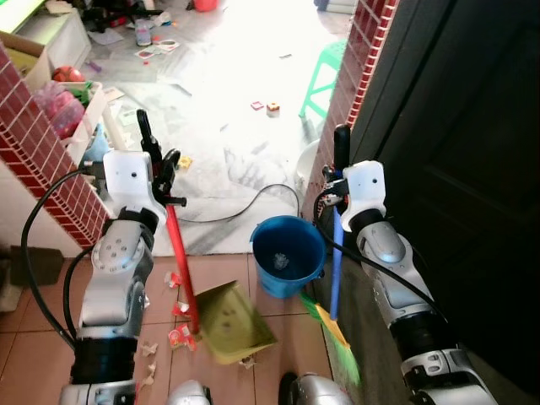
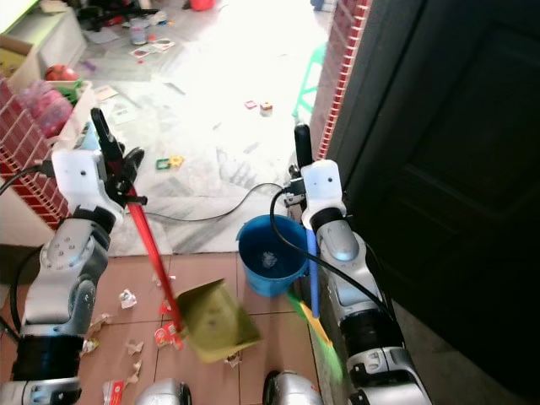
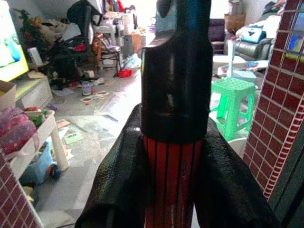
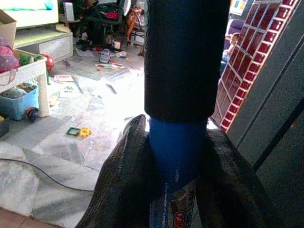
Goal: Sweep floor
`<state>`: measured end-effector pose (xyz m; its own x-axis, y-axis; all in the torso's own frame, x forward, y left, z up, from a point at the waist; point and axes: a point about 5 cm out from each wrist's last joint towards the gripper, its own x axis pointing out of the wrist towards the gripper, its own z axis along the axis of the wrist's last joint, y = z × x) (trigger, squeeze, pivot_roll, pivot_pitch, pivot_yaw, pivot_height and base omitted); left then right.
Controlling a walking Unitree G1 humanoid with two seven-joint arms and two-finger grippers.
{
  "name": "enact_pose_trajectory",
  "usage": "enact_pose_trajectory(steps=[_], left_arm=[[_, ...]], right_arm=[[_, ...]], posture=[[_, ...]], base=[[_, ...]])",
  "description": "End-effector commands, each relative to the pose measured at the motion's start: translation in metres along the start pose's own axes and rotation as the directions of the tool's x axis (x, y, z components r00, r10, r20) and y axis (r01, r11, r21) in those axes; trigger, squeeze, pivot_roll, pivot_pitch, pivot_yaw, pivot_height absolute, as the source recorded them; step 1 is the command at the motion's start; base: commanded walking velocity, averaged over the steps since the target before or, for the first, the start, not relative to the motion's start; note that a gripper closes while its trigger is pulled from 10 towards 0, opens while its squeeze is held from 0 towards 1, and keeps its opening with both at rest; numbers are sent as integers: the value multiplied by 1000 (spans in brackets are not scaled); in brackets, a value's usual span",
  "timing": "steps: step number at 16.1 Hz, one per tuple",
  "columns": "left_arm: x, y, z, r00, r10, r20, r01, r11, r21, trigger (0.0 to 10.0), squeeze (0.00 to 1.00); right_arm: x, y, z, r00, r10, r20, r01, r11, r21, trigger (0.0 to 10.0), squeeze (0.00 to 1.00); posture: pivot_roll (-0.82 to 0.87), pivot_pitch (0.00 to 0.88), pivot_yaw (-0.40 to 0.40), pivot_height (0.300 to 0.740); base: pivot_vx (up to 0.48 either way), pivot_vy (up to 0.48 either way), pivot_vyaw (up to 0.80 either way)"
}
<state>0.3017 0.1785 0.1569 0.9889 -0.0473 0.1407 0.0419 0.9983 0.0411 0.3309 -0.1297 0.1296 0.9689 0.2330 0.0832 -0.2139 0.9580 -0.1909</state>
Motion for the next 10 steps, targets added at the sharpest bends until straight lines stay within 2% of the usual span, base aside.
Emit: enact_pose_trajectory(steps=[1,3,5,6,7,10], left_arm=[[-6,-4,-15,999,-6,-50,4,999,-33,10000,0],[-16,-17,-30,989,-76,-129,77,997,-3,10000,0],[-19,-24,-32,990,-71,-124,67,997,-43,10000,0],[-21,-28,-31,989,-88,-122,79,994,-82,10000,0],[-23,-30,-32,988,-94,-125,84,993,-82,10000,0],[-21,-32,-31,985,-112,-128,101,991,-85,10000,0]], right_arm=[[1,-1,3,1000,4,11,-4,1000,-13,10000,0],[0,-1,2,1000,-8,6,8,1000,-6,10000,0],[0,-1,0,1000,-4,-3,4,1000,-6,10000,0],[1,-1,1,1000,-2,0,2,1000,-10,10000,0],[2,-2,1,1000,-6,-1,6,1000,-9,10000,0],[3,3,3,1000,-1,7,1,1000,-6,10000,0]], posture=[[-71,83,-26,740],[-69,89,-26,740],[-58,101,-33,740],[-57,101,-34,740],[-56,101,-34,740],[-54,92,-35,740]], base=[[0,0,0],[0,0,0],[0,0,-638],[0,0,0],[0,0,0],[0,416,0]])
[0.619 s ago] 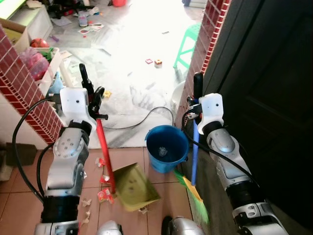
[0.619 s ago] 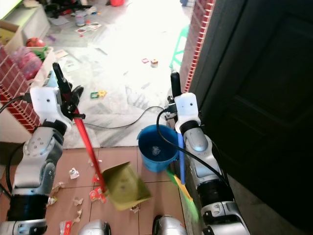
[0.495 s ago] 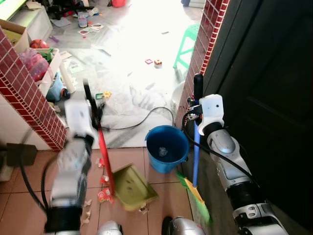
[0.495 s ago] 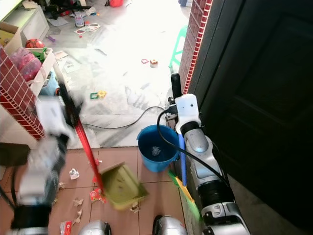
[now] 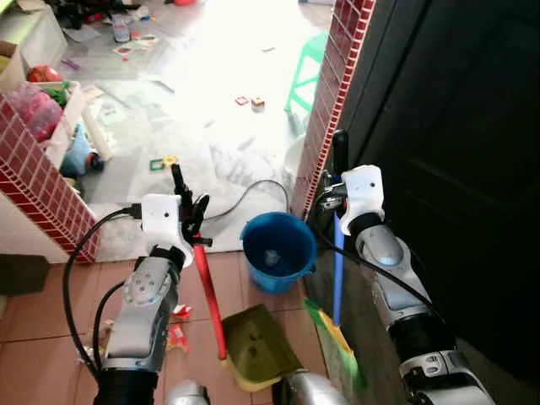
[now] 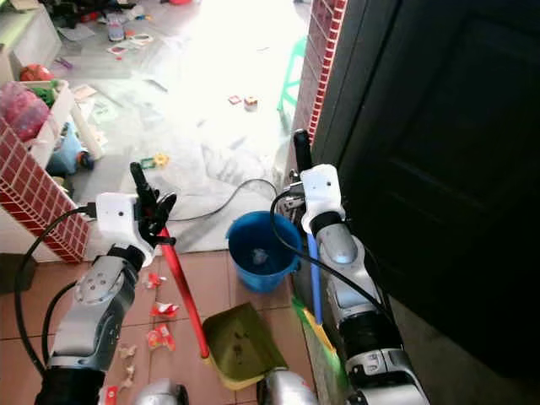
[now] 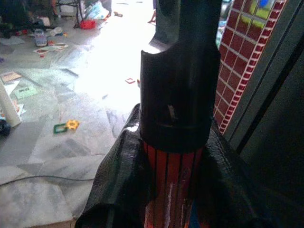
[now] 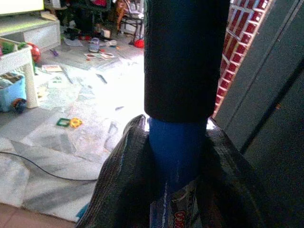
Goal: Sweep floor
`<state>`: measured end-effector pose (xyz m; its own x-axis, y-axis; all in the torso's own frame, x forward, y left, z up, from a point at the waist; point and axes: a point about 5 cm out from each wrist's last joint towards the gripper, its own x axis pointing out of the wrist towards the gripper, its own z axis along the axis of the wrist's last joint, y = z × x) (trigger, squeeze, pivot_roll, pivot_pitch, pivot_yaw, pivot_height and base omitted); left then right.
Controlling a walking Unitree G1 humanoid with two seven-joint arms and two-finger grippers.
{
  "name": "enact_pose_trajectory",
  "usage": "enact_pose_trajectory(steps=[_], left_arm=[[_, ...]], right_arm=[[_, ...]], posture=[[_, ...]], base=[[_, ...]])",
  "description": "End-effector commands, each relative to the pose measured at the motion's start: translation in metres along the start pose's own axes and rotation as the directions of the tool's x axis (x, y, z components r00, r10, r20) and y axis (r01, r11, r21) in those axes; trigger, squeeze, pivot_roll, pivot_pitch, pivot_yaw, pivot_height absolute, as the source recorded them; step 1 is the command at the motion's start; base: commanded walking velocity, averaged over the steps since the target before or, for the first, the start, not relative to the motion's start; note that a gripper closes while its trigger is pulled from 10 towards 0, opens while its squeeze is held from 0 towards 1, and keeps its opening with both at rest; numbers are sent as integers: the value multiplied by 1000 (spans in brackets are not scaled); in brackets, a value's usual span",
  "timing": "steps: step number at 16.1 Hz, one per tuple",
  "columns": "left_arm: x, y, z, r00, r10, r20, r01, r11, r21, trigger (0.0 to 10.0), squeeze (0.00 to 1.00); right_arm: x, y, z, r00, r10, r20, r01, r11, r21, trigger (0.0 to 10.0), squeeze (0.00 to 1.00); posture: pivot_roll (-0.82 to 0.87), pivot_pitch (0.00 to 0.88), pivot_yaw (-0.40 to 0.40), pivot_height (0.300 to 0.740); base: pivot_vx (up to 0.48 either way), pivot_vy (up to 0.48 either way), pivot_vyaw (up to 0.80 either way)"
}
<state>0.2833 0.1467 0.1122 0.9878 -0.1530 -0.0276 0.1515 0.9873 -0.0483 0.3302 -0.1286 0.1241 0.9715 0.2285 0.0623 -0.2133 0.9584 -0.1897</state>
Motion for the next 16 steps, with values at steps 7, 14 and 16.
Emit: enact_pose_trajectory(steps=[7,14,16], left_arm=[[8,-3,16,998,-32,46,31,999,21,10000,0],[11,-2,11,998,-51,44,44,989,138,10000,0],[14,-4,8,997,-65,42,56,980,191,10000,0]], right_arm=[[8,1,10,999,-3,35,3,1000,-10,10000,0],[7,9,14,996,42,77,-37,997,-63,10000,0],[8,6,13,997,22,70,-20,999,-35,10000,0]], posture=[[-56,81,-38,740],[-56,82,-40,740],[-63,89,-37,740]], base=[[0,480,0],[0,206,0],[0,0,0]])
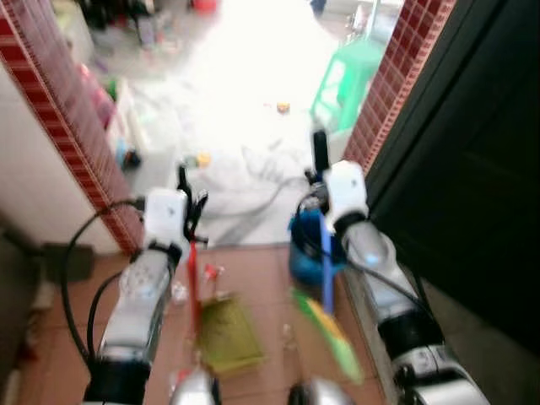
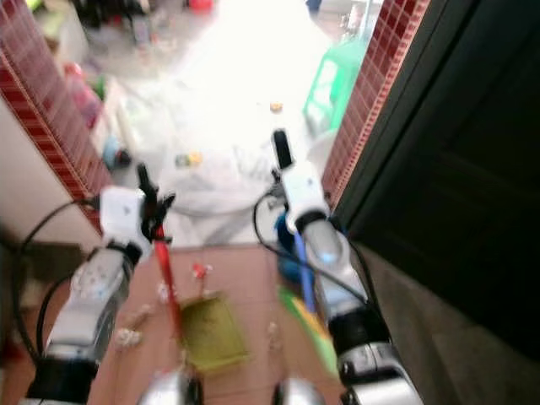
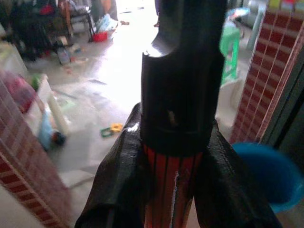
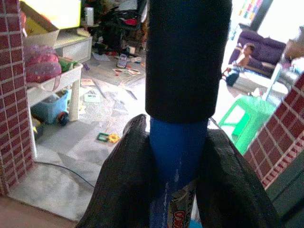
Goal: Sweep floor
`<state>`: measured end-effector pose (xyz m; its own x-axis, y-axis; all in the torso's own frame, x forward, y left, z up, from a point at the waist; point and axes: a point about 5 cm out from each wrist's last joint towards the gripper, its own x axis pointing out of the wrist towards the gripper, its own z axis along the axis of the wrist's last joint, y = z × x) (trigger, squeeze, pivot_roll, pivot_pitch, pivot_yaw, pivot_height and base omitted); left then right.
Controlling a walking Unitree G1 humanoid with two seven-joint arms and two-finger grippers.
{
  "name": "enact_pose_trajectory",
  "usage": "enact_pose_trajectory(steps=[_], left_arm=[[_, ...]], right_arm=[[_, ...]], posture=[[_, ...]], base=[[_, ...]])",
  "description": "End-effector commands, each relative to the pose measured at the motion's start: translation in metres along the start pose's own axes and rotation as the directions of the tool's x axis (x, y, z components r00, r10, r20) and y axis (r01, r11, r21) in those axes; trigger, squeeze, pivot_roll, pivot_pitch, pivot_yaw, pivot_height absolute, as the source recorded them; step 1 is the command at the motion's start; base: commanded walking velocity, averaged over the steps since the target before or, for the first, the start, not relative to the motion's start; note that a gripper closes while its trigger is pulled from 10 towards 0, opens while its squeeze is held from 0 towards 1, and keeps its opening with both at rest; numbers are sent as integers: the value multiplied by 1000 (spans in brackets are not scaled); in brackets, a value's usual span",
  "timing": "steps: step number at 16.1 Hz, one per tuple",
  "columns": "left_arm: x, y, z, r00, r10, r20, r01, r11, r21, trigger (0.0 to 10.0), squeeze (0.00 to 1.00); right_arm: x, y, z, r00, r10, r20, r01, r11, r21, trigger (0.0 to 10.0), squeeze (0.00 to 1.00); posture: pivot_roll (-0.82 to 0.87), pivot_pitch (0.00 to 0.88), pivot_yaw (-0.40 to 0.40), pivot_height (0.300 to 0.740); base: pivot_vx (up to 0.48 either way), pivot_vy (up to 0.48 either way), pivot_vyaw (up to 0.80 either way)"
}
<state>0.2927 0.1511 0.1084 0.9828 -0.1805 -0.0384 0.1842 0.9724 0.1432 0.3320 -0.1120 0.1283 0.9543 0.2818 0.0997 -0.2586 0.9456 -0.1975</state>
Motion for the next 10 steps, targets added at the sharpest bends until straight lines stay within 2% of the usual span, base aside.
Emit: enact_pose_trajectory(steps=[1,5,7,10], left_arm=[[8,-9,13,997,-25,74,24,1000,5,10000,0],[12,-12,11,995,-68,71,66,997,35,10000,0],[14,-26,9,992,-107,60,104,993,54,10000,0],[12,-36,3,989,-140,44,133,983,127,10000,0]], right_arm=[[2,-9,6,999,-27,24,28,999,-34,10000,0],[1,-8,5,999,-46,16,46,998,-33,10000,0],[0,-6,0,999,-47,-13,46,999,-21,10000,0],[3,-4,3,999,-34,-4,34,999,-24,10000,0]], posture=[[-64,90,-36,740],[-52,106,-32,740],[-59,108,-45,740],[-65,117,-55,740]], base=[[0,0,0],[0,0,0],[0,0,0],[0,0,0]])
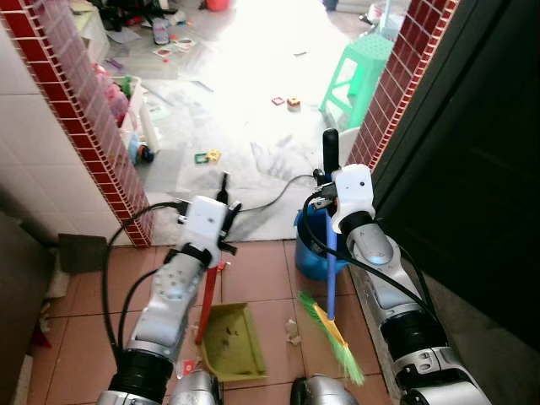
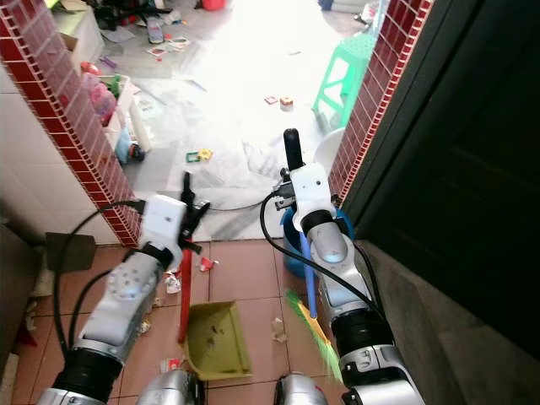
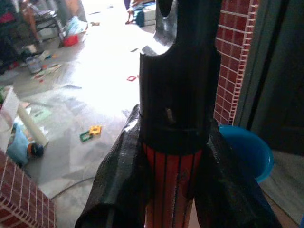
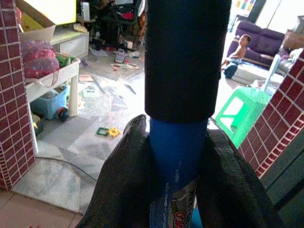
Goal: Sweep floor
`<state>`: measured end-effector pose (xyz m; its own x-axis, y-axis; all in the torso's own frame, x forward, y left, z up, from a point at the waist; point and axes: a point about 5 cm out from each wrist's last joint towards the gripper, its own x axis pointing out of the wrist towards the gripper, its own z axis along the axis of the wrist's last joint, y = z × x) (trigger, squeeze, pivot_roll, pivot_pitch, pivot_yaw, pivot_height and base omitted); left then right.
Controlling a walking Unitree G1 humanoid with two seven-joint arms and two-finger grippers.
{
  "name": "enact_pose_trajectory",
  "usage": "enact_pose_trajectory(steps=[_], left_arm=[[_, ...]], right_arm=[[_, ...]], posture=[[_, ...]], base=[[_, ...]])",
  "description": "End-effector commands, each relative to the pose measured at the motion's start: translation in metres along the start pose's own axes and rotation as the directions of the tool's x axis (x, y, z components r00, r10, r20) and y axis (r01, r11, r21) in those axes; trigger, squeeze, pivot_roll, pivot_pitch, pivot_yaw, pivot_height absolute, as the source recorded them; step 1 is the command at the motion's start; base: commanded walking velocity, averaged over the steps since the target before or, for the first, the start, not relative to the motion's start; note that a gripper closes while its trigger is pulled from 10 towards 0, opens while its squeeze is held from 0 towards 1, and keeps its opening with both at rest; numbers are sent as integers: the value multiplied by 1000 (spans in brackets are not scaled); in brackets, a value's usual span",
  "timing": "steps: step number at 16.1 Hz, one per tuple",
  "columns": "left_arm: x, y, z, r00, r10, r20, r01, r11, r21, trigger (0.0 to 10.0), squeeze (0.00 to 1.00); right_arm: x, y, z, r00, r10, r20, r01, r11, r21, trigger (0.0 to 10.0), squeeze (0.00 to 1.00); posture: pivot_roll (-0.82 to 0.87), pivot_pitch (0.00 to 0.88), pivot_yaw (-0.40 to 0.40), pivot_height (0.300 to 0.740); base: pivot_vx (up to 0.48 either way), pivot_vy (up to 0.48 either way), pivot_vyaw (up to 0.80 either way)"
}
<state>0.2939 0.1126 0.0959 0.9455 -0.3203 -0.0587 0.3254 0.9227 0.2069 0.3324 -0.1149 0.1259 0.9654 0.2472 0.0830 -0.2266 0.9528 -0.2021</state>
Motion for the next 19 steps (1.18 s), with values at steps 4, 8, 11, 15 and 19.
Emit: enact_pose_trajectory(steps=[4,8,11,15,19], left_arm=[[0,0,0,1000,-10,20,7,990,143,10000,0],[4,-8,-4,1000,-15,-9,16,991,130,10000,0],[6,-15,-5,999,-20,-27,22,996,82,10000,0],[4,-23,-18,988,-107,-111,119,987,106,10000,0],[8,-29,-19,985,-123,-120,137,984,115,10000,0]], right_arm=[[3,3,7,1000,16,17,-16,1000,-18,10000,0],[7,4,9,1000,5,-2,-5,995,95,10000,0],[12,7,13,1000,-6,-22,11,972,234,10000,0],[16,8,18,1000,-7,-15,10,968,252,10000,0],[17,5,18,1000,-6,-19,10,972,237,10000,0]], posture=[[-69,122,-66,740],[-79,123,-80,740],[-73,119,-84,740],[-74,111,-77,740],[-83,100,-77,740]], base=[[0,0,0],[0,0,0],[0,0,0],[0,0,0],[0,0,0]])
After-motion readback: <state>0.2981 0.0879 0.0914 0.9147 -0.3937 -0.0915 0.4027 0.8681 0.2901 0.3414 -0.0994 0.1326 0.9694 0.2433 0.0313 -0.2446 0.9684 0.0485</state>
